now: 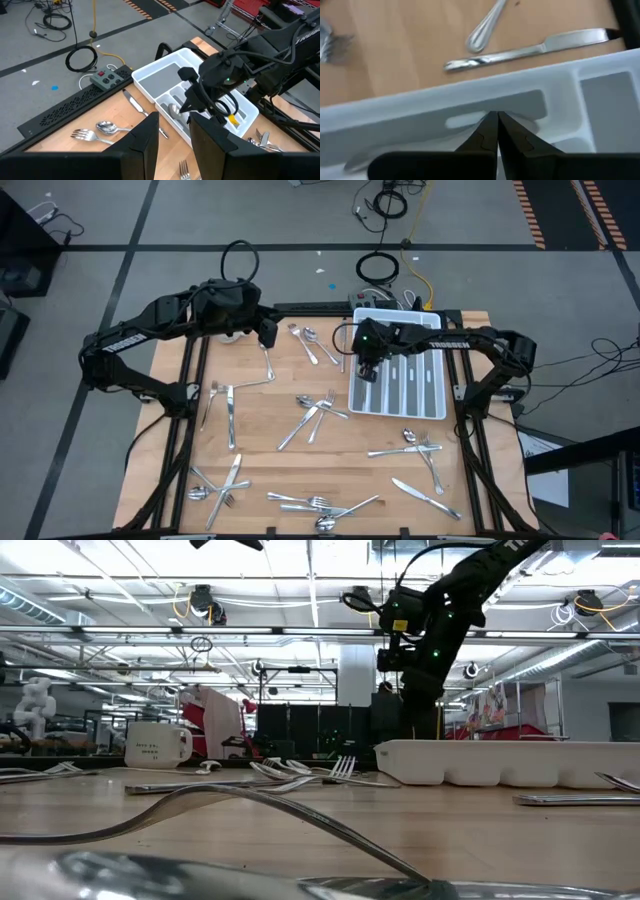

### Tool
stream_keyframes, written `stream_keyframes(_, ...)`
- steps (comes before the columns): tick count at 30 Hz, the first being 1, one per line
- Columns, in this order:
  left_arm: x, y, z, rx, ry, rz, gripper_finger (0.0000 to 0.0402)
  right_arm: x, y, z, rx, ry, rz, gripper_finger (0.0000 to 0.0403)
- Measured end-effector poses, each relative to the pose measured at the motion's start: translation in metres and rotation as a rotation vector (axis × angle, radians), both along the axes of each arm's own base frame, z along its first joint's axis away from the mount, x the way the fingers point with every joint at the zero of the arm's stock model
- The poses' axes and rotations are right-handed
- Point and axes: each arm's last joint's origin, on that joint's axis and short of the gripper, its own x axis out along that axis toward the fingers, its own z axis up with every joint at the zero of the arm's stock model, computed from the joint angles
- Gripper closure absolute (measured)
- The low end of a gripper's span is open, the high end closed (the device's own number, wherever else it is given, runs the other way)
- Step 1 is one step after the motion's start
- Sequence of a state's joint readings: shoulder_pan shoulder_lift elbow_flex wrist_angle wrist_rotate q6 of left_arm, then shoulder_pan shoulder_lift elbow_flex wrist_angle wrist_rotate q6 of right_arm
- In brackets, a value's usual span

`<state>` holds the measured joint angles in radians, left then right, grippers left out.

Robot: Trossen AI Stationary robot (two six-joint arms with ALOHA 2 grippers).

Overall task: Sort silverware
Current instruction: Put the silver spoon into the silverware tray

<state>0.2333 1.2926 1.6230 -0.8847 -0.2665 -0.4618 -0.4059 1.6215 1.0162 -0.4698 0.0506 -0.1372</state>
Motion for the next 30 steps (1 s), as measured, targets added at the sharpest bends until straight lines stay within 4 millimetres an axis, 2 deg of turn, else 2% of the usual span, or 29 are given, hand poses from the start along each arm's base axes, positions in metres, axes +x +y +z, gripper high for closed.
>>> stream_keyframes(10,0.0,0.0,0.0,0.004,0.003,-0.003,0.0288,-0.008,0.004,-0.014,0.019,0.04,0.007,0.0403)
stream_keyframes(21,0.0,0.0,0.0,0.005,0.004,-0.003,0.0288,-0.006,0.003,-0.015,0.006,0.012,0.006,0.0403)
stream_keyframes(30,0.0,0.0,0.0,0.005,0.004,-0.003,0.0288,-0.002,0.004,-0.029,0.026,0.058,0.015,0.0403)
